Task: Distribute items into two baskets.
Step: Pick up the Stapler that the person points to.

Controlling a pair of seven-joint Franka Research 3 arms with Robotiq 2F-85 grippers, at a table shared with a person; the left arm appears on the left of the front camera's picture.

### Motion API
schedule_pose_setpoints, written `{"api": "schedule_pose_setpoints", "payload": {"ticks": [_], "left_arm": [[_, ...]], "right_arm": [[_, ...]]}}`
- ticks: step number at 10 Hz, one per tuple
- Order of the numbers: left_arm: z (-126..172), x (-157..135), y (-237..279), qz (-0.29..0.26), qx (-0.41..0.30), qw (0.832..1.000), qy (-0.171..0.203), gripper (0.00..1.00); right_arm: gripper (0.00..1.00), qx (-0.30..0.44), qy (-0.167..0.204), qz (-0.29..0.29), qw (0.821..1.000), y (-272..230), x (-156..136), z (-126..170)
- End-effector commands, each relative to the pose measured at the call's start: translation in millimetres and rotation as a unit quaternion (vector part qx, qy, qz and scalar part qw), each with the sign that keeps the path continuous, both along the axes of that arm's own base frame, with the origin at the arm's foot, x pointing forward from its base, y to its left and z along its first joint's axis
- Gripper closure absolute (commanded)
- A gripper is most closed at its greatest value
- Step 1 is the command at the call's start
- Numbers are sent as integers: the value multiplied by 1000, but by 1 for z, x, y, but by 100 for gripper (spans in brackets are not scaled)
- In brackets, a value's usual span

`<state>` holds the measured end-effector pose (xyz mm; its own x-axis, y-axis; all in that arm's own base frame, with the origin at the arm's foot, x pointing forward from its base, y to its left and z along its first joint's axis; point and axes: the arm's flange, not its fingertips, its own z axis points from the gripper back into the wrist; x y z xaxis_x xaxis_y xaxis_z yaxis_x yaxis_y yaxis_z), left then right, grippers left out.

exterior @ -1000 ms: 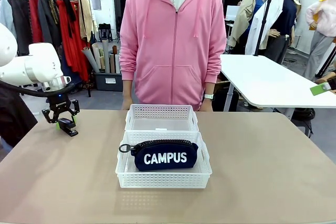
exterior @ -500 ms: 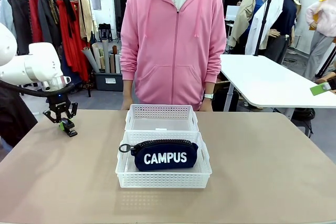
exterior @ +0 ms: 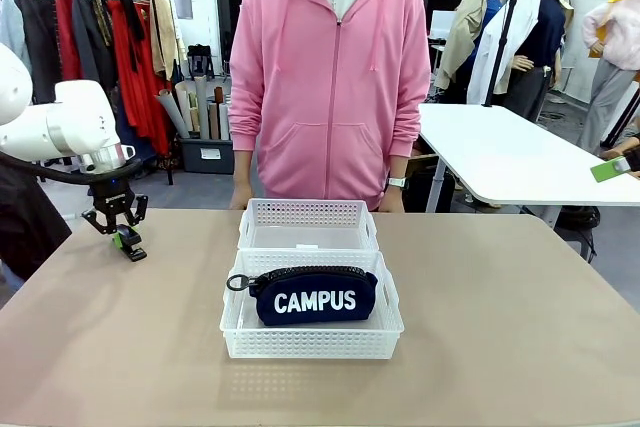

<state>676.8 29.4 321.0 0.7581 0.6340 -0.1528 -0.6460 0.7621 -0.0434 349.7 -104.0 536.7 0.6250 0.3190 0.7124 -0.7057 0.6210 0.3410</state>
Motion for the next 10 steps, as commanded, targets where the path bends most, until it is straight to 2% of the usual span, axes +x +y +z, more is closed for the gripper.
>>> {"api": "schedule_pose_setpoints", "payload": {"ticks": [1,9,10], "left_arm": [[0,0,0,1,0,1000,0,100],[0,0,0,0,0,1000,0,100],[9,-4,-5,-39,-1,999,4,100]], "right_arm": [[0,6,-5,4,1000,1,0,1],[0,6,-5,4,1000,1,0,1],[0,6,-5,4,1000,1,0,1]]}}
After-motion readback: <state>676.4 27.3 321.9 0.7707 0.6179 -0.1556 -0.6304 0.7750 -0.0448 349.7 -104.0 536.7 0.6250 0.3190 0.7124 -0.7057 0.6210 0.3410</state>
